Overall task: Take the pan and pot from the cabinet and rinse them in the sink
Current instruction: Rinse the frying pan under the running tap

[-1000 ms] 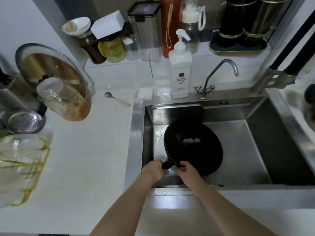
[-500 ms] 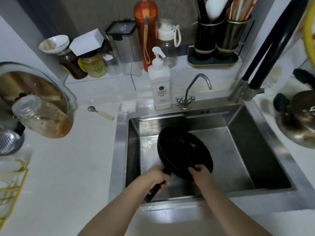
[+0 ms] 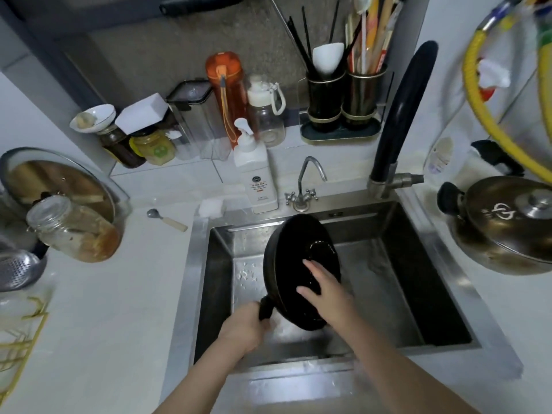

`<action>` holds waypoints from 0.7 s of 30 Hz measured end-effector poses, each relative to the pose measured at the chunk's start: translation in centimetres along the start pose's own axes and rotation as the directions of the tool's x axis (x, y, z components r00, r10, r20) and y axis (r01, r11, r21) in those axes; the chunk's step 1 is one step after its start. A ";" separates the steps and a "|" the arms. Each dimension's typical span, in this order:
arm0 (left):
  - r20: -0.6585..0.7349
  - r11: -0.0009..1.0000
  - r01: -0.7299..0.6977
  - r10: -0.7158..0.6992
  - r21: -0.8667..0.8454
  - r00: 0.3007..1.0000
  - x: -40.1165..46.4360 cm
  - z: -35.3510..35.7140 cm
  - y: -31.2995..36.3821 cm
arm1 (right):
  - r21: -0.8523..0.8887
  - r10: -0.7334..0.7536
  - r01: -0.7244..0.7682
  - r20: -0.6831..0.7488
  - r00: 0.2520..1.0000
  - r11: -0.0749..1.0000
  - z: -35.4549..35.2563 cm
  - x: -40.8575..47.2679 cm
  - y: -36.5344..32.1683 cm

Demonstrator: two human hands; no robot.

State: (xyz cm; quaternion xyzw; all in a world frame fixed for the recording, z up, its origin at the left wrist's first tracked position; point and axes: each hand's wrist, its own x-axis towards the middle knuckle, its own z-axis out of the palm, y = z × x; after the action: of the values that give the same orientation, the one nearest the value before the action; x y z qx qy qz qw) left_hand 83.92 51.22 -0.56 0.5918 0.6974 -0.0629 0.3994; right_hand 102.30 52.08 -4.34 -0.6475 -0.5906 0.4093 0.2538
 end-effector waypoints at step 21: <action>-0.307 0.683 -0.131 0.481 0.719 0.821 -7.3 -5.6 3.7 | -0.187 -0.359 0.307 -0.444 0.821 0.933 -7.9 0.8 -5.5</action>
State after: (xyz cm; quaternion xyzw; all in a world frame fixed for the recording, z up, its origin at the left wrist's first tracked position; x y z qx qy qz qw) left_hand 84.34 49.81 9.23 0.8026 0.5891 -0.0922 -0.0182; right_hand 105.79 55.03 4.22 -0.6265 -0.6362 0.1569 0.4221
